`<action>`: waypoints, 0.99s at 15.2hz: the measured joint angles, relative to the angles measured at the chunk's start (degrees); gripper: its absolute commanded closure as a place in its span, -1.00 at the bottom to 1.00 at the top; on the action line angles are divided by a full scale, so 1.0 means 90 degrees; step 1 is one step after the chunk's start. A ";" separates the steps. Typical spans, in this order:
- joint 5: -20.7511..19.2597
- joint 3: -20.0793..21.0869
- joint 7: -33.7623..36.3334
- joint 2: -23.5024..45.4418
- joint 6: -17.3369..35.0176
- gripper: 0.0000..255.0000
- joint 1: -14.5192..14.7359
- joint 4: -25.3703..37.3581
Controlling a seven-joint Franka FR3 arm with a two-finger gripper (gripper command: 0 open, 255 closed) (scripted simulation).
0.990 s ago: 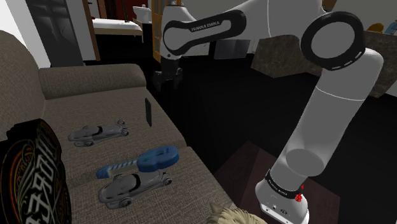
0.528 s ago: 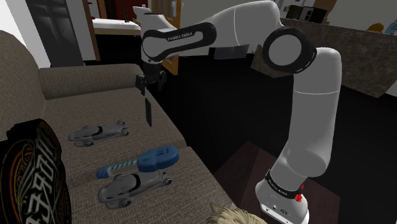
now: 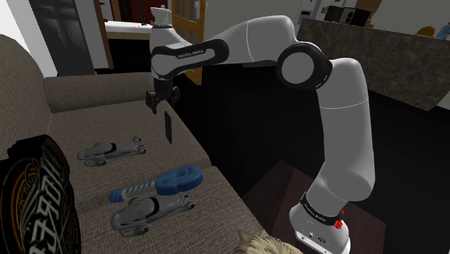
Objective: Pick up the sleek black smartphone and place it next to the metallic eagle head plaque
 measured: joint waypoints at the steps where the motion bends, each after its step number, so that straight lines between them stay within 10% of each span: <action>1: -0.0008 -0.0006 -0.0003 0.0050 0.0061 -1.00 -0.0002 -0.0011; 9: -0.0027 -0.0017 0.0009 0.0146 0.0224 -1.00 0.0000 -0.0077; 10: -0.0027 -0.0017 0.0009 0.0146 0.0224 1.00 0.0000 -0.0077; 15: -0.0027 -0.0017 0.0009 0.0146 0.0224 1.00 0.0000 -0.0077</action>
